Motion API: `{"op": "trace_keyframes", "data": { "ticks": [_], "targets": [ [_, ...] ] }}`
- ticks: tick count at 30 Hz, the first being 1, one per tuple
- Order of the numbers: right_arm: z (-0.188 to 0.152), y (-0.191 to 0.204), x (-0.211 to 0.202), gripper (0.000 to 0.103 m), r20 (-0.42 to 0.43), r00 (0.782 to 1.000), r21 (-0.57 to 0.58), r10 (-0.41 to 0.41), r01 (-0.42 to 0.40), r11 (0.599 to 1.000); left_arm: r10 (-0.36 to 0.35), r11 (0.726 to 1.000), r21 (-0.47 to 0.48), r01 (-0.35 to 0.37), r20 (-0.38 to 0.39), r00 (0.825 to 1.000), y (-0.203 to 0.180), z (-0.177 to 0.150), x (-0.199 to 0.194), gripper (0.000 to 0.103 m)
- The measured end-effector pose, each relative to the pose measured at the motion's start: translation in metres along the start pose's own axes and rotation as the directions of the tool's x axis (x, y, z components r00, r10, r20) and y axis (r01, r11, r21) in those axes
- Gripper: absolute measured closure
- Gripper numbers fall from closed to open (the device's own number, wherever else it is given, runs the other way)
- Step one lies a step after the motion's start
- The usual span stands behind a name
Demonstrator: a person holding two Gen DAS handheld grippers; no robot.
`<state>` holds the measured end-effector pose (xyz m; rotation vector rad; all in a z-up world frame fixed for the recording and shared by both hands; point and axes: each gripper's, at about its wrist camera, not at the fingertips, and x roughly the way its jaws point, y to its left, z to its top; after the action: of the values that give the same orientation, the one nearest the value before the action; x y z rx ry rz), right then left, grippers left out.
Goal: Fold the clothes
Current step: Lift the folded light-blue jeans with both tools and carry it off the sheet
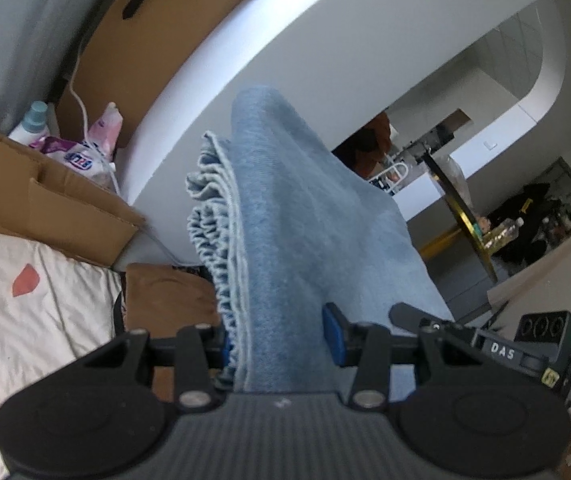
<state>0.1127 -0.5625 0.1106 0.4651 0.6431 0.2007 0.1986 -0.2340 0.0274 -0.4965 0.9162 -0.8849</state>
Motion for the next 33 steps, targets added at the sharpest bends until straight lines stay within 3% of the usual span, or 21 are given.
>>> {"op": "trace_keyframes", "data": {
  "ticks": [8,18,26,33],
  "targets": [
    [-0.015,-0.053,0.045,0.081,0.006,0.999,0.030,-0.041,0.040,0.999,-0.027,0.999,0.026,0.028,-0.028,0.999,0.037,-0.013,0.068,0.057],
    [-0.053,-0.128,0.096,0.081,0.046,0.989,0.066,-0.139,0.135,0.989,-0.102,0.995,-0.026,0.100,-0.053,0.993,0.098,-0.051,0.154,0.058],
    [-0.084,-0.177,0.121,0.081,0.052,0.979,0.064,-0.199,0.196,0.979,-0.127,0.991,-0.057,0.123,-0.068,0.990,0.125,-0.076,0.201,0.058],
    [-0.090,-0.201,0.141,0.081,0.056,0.966,0.018,-0.252,0.252,0.968,-0.133,0.987,-0.093,0.128,-0.057,0.989,0.142,-0.086,0.231,0.058]
  ]
}}
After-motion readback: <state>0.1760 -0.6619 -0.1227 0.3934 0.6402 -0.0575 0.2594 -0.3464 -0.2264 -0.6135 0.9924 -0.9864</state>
